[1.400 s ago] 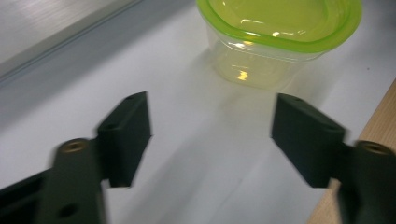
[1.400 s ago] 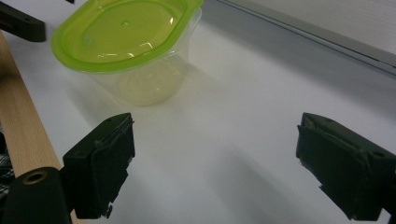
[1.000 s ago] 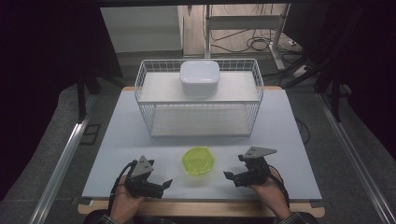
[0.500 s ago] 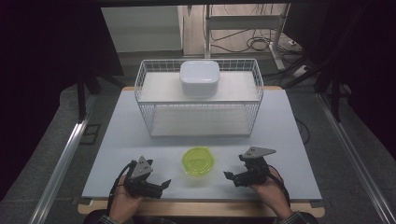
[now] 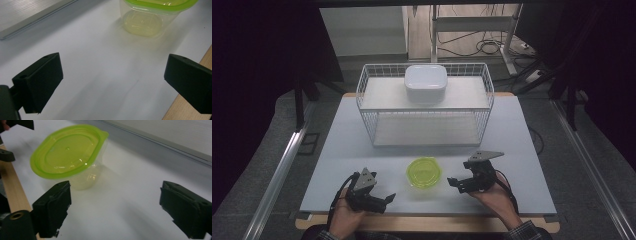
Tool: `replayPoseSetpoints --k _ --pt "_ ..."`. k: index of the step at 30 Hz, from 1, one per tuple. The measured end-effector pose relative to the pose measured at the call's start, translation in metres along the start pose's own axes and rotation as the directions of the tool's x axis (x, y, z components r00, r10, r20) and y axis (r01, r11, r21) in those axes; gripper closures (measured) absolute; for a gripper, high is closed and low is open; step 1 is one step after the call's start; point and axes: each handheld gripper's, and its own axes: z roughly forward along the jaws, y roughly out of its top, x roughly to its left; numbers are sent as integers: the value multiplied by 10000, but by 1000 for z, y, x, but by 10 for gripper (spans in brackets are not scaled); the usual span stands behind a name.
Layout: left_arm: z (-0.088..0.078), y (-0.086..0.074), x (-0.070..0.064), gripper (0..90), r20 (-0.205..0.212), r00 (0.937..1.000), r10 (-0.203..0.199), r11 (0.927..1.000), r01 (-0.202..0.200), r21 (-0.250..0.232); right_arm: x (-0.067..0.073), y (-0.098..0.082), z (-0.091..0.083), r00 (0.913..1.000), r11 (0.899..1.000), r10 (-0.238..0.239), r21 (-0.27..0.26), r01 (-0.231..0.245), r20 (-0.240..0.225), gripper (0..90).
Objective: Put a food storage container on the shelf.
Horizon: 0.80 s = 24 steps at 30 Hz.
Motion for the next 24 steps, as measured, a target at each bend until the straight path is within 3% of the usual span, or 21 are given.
replayPoseSetpoints --k 8,12,24 --pt "1 0 0 17 -22 10000 35 10000 -35 0 -4 9 5 9966 9987 505 -70 -510 -647 268" --pt "1 0 -1 17 1 10000 55 10000 -55 5 -6 14 7 9906 9961 882 15 -885 -1049 357" --pt "2 0 -2 19 119 9999 90 10000 -90 10 -10 35 27 9831 9947 960 510 -891 -1557 526"
